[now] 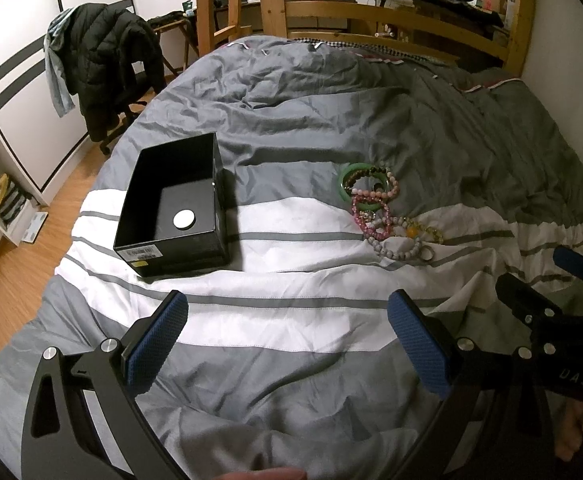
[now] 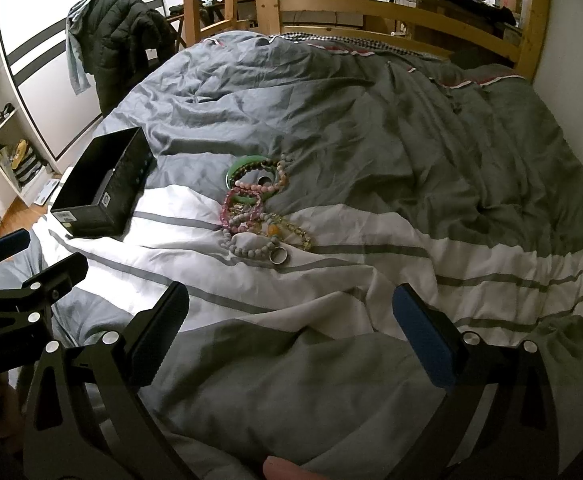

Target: Organize jewelry

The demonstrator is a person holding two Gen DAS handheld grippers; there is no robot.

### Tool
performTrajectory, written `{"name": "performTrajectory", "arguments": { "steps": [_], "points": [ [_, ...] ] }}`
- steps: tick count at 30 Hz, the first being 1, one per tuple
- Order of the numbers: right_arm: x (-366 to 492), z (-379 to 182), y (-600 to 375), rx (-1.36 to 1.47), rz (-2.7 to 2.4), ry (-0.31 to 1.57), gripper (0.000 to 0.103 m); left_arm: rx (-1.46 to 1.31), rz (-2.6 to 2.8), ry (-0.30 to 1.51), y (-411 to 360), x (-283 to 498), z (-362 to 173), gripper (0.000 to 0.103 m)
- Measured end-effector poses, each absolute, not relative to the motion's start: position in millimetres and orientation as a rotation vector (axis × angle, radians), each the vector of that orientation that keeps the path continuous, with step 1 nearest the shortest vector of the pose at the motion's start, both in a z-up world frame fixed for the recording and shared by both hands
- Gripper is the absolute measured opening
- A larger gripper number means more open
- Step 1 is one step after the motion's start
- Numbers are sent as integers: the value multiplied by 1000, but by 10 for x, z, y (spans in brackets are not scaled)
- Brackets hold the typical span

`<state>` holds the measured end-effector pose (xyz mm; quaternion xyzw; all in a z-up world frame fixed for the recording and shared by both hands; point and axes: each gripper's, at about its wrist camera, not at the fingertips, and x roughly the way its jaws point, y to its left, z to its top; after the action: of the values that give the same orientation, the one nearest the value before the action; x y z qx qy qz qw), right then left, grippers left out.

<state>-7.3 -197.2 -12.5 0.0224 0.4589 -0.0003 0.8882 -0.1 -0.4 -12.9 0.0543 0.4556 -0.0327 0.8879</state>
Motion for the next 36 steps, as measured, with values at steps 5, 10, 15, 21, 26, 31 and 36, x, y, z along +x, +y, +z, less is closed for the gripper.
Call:
{"name": "performTrajectory", "arguments": {
  "steps": [5,10,15,21,26,31,36],
  "points": [
    [-78,-123,-1968,47,-1,954,101,111,-70,951,6,10,-130,98],
    [-74,-124,-1974,48,-1,954,101,113,-73,957,2,14,-124,98],
    [-74,-125,-1974,49,-1,954,101,111,-72,958,0,11,-127,98],
    [-74,-129,-1974,50,0,954,101,111,-74,960,3,6,-129,98],
    [-65,-132,-1970,53,-3,958,101,108,-77,964,3,3,-136,98],
    [-81,-138,-1959,52,1,955,101,107,-78,965,1,-6,-143,98],
    [-83,-138,-1960,52,0,955,101,108,-80,968,-2,-5,-153,98]
  ]
}}
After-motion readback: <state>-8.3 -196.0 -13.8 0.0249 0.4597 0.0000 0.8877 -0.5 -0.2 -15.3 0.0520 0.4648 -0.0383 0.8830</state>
